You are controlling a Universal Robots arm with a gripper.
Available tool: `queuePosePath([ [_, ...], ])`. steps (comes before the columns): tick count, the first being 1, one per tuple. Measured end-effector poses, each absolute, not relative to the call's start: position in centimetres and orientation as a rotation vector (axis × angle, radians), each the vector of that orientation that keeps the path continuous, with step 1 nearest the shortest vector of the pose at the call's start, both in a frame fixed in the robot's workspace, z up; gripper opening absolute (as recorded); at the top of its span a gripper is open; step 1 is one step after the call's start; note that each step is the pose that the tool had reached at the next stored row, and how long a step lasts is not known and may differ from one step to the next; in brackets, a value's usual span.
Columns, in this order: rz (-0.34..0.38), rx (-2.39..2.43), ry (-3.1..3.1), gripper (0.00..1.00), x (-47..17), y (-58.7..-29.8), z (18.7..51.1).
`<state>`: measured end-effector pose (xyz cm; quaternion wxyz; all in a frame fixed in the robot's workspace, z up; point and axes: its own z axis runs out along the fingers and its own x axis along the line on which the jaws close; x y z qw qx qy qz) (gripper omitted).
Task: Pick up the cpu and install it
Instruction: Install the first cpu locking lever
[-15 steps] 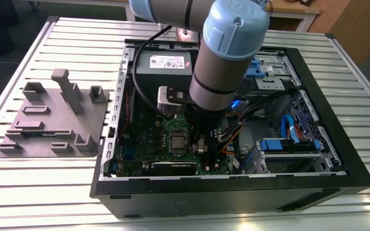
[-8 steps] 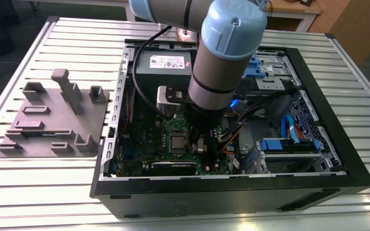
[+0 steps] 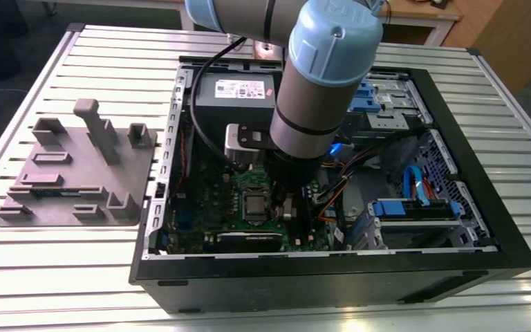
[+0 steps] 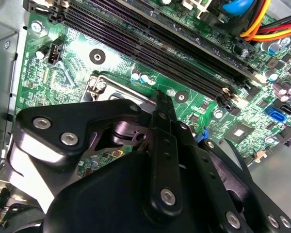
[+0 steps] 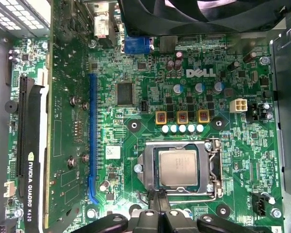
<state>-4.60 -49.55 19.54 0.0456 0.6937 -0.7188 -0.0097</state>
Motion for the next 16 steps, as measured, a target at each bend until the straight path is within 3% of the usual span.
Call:
queuePosePath([
  [16, -0.012, 2.127, -2.202, 0.11, -4.60, -49.59, 18.93],
])
